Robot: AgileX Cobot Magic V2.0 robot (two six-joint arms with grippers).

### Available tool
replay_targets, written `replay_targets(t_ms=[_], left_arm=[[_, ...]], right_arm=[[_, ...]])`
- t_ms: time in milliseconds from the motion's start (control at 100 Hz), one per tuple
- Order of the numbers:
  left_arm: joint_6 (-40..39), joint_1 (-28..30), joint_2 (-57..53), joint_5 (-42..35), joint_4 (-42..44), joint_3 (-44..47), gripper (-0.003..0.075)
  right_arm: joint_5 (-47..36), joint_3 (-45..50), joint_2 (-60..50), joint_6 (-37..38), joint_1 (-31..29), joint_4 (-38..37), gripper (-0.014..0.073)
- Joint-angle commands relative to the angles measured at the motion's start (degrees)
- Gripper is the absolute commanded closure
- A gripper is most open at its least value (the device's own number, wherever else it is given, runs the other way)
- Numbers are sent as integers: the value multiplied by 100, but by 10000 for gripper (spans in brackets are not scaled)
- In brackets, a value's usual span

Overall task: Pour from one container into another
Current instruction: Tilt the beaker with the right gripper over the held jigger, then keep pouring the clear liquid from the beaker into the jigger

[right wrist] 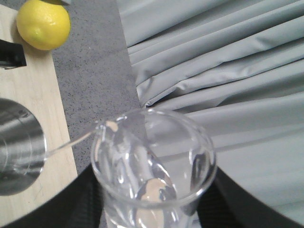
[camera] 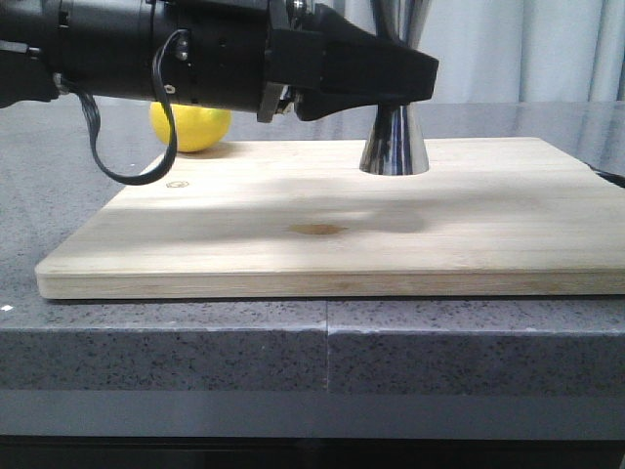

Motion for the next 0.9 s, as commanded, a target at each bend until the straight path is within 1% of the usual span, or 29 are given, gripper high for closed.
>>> replay_targets(t_ms=[0,890], left_arm=[[-34,-8,-310,-387,-322,-179,741],[-34,-8,-310,-377,-322,-179,741]], right_arm=[[-144,-215,-103,0,13,-244,375],[-196,-215,-103,0,13,-557,375]])
